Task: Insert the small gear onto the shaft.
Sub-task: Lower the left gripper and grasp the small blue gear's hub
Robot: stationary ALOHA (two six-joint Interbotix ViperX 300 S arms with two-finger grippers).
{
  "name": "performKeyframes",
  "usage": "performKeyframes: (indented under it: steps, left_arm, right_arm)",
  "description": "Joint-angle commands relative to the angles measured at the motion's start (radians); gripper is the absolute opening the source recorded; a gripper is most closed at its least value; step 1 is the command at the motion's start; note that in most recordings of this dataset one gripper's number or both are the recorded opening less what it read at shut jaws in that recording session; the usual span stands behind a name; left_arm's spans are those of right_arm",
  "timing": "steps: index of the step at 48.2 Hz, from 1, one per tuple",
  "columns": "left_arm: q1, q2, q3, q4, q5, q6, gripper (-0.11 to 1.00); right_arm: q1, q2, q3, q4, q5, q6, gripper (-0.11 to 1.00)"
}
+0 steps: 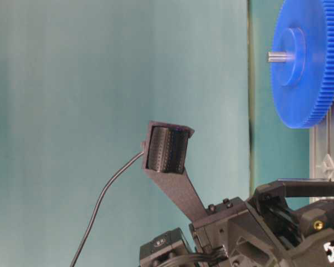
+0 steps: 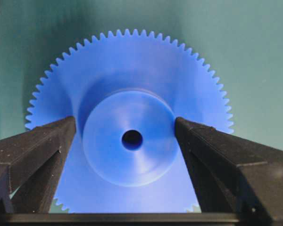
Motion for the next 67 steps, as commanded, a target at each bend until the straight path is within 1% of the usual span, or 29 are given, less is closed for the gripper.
performKeyframes:
  steps: [1,9,39,46,51,53,67]
  left_arm:
    - [-0.018,-0.008,-0.008,0.002,0.014,-0.002,0.93]
    - [-0.020,-0.008,-0.009,0.002,0.015,-0.003,0.93]
    - [-0.020,-0.006,-0.014,0.002,0.018,-0.011,0.92]
    - [-0.020,-0.009,-0.017,0.002,0.021,-0.005,0.87]
    - [-0.020,-0.026,-0.021,0.002,0.018,0.000,0.75]
    - [-0.020,-0.035,-0.023,0.002,0.014,0.003,0.72]
    - [-0.020,-0.091,-0.029,0.002,-0.002,-0.009,0.72]
  right_arm:
    - [0.002,-0.003,-0.005,0.000,-0.012,0.008,0.08]
    - [0.002,-0.003,-0.002,0.000,-0.029,0.008,0.08]
    - [0.000,-0.003,0.002,0.000,-0.029,0.009,0.08]
    - [0.002,-0.003,0.000,0.000,-0.029,0.011,0.08]
    - [0.002,-0.003,0.000,0.000,-0.029,0.011,0.08]
    - [0.002,-0.003,0.000,0.000,-0.029,0.011,0.08]
    - [0.002,-0.005,0.002,0.000,-0.067,0.009,0.08]
